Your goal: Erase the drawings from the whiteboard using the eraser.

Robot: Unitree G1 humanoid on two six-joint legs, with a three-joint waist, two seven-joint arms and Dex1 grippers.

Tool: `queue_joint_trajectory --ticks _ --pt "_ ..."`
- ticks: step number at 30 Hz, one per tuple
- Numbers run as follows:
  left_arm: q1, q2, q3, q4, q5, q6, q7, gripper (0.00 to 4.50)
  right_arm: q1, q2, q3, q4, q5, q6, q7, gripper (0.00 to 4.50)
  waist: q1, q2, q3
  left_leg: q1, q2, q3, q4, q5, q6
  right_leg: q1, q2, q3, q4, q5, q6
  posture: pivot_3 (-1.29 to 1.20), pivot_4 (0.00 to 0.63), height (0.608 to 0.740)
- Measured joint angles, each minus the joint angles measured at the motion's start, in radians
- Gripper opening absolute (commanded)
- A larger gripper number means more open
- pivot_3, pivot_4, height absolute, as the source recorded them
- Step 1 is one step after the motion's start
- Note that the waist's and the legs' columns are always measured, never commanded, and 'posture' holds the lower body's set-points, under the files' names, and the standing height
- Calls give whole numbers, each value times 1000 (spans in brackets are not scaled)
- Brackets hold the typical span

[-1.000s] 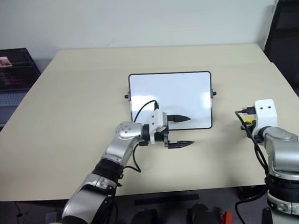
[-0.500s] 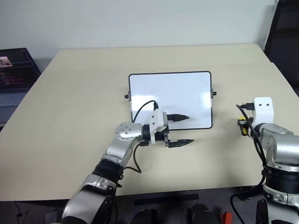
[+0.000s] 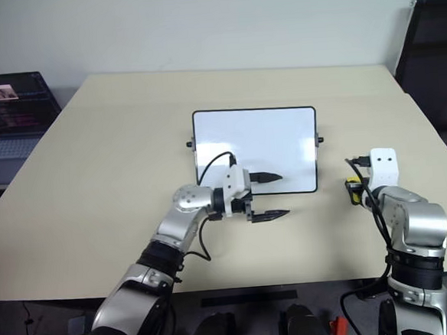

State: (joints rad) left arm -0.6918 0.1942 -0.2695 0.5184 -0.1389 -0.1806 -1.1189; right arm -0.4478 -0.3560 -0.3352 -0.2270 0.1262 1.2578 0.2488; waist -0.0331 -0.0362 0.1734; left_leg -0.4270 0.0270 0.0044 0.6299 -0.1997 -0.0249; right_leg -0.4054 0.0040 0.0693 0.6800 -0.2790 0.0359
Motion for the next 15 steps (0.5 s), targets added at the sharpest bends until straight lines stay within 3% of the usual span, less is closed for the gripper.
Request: queue_joint_trajectory --ticks 15 --pt "0 0 0 -4 0 3 4 4500 0 0 -4 15 25 -1 -32 1216 0 0 0 0 0 0 0 0 0 0 0 0 0 0 0 0 150 740"
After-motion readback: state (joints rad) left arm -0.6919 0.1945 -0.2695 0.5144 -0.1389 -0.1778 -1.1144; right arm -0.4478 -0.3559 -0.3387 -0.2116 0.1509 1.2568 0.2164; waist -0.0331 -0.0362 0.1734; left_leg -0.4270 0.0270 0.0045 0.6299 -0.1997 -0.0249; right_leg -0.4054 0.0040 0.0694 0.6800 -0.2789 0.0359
